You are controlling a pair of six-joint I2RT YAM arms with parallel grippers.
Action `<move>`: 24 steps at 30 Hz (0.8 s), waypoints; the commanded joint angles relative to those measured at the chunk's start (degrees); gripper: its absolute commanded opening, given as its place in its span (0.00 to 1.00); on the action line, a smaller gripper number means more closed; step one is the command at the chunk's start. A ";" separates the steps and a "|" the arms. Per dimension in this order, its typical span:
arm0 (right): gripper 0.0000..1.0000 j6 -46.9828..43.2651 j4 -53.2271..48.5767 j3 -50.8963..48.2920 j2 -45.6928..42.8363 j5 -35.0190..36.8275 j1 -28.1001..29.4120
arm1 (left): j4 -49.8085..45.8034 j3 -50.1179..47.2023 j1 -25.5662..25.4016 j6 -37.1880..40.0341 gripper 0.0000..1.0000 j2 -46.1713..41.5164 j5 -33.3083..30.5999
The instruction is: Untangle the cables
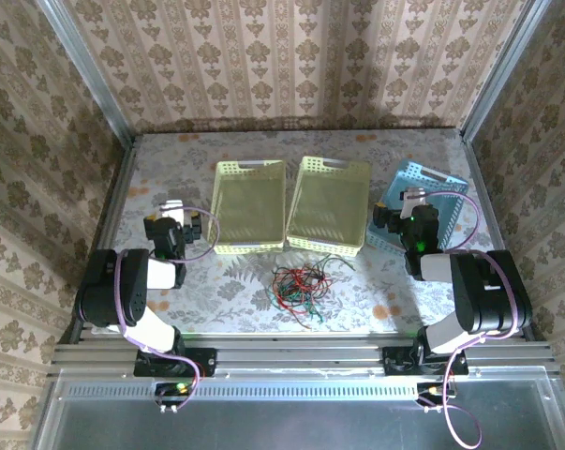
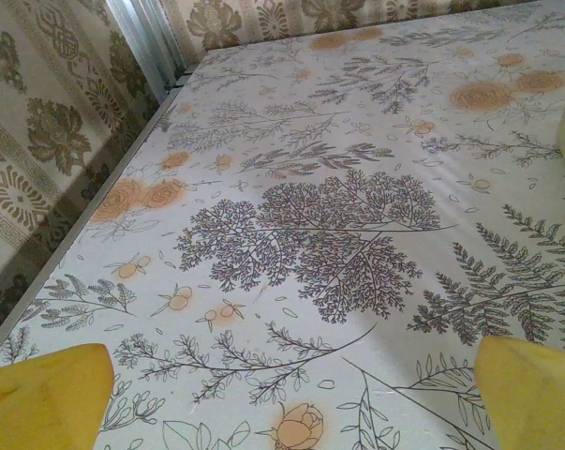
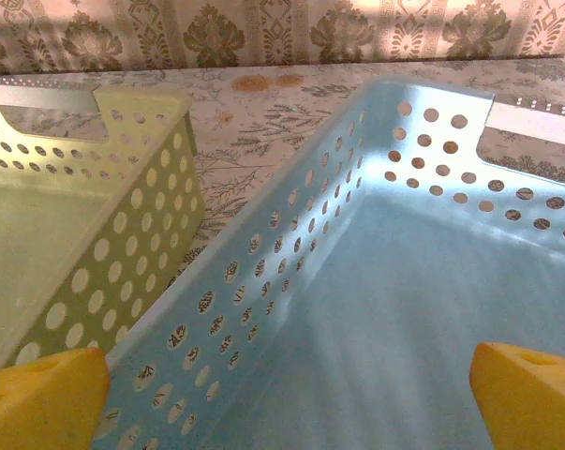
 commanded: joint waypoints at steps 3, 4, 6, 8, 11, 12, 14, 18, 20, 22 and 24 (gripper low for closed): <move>1.00 0.00 0.02 -0.19 0.69 -0.02 0.01 | 0.23 1.17 0.19 -1.20 1.00 -0.65 0.69; 1.00 -0.02 0.02 -0.21 0.69 -0.02 0.06 | 0.26 1.17 0.19 -1.17 1.00 -0.65 0.66; 1.00 0.03 0.02 -0.17 0.72 -0.02 0.02 | 0.26 1.17 0.19 -1.20 1.00 -0.65 0.62; 1.00 0.05 0.02 -0.18 0.69 -0.02 0.01 | 0.26 1.17 0.22 -1.18 1.00 -0.65 0.60; 1.00 0.04 0.02 -0.23 0.69 -0.03 0.01 | 0.26 1.17 0.21 -1.22 1.00 -0.65 0.63; 1.00 0.00 0.02 -0.28 0.66 -0.04 0.01 | 0.10 1.30 0.19 -1.12 1.00 -0.65 0.86; 1.00 0.00 0.08 -0.28 0.56 0.06 0.01 | -0.32 1.44 0.53 -1.31 1.00 -0.73 1.73; 1.00 -0.09 0.14 -0.39 0.60 0.15 0.10 | -0.97 1.61 0.82 -0.45 1.00 -0.83 5.02; 1.00 -0.09 0.20 -0.34 0.54 0.20 0.10 | -1.01 1.66 0.90 -0.62 1.00 -0.83 5.02; 1.00 0.00 0.20 -0.38 0.60 0.14 0.03 | -1.23 1.68 1.65 -1.51 1.00 -0.91 5.64; 1.00 0.00 0.20 -0.39 0.60 0.06 0.01 | -0.84 1.44 1.99 -1.73 1.00 -0.87 5.90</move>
